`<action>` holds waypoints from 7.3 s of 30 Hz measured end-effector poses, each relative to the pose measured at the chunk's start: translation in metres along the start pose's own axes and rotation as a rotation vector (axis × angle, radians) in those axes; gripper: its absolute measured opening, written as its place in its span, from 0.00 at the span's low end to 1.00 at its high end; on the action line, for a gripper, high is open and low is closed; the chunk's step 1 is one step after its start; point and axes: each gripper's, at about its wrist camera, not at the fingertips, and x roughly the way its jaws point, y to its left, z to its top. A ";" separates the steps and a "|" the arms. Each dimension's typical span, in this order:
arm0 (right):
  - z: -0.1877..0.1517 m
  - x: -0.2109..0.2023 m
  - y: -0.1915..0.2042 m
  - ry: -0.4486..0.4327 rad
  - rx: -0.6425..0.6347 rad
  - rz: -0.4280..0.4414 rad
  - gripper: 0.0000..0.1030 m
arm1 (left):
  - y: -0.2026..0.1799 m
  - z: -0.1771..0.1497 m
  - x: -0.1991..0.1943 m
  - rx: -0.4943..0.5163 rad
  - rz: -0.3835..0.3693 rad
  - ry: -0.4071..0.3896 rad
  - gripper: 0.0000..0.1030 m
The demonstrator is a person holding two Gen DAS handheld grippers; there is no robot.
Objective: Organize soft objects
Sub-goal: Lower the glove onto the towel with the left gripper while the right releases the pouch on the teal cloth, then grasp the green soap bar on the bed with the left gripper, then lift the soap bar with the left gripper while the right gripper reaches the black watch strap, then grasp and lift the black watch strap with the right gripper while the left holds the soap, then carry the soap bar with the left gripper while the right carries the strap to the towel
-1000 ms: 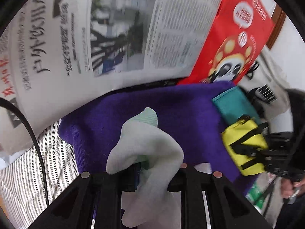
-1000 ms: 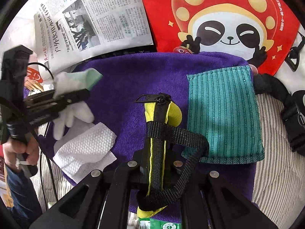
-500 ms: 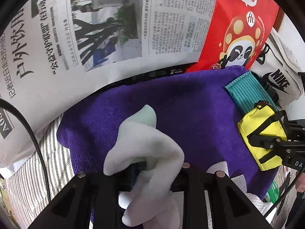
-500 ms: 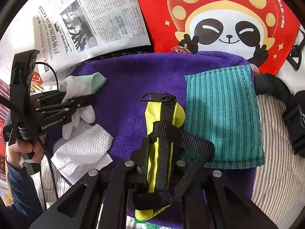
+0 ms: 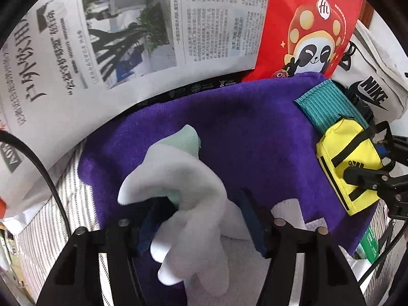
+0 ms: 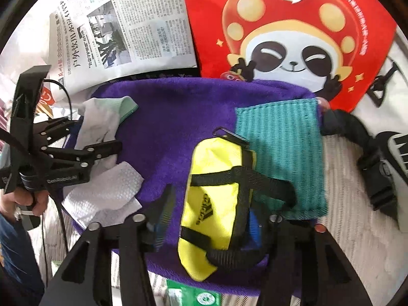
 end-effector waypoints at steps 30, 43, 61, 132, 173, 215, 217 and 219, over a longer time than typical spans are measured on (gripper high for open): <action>-0.088 -0.107 0.003 -0.128 0.102 -0.074 0.66 | -0.034 -0.094 -0.108 -0.114 0.000 -0.029 0.79; -0.159 -0.135 0.012 -0.149 0.183 -0.087 0.66 | -0.082 -0.178 -0.107 -0.201 -0.038 0.051 0.76; -0.207 -0.127 -0.021 -0.124 0.232 -0.119 0.66 | -0.094 -0.215 -0.107 -0.044 0.039 0.007 0.16; -0.185 -0.059 -0.020 0.044 0.000 -0.190 0.27 | -0.094 -0.230 -0.107 -0.111 -0.027 -0.085 0.22; -0.166 -0.077 -0.018 -0.023 0.068 -0.076 0.20 | -0.075 -0.232 -0.127 -0.188 -0.075 -0.093 0.15; 0.014 -0.070 -0.005 -0.151 0.009 -0.009 0.20 | -0.021 -0.100 -0.140 -0.166 -0.142 -0.176 0.15; 0.022 -0.063 -0.011 -0.146 0.005 -0.048 0.20 | -0.017 -0.091 -0.134 -0.160 -0.140 -0.173 0.15; 0.031 -0.054 -0.017 -0.136 0.000 -0.080 0.20 | -0.014 -0.083 -0.128 -0.158 -0.140 -0.172 0.15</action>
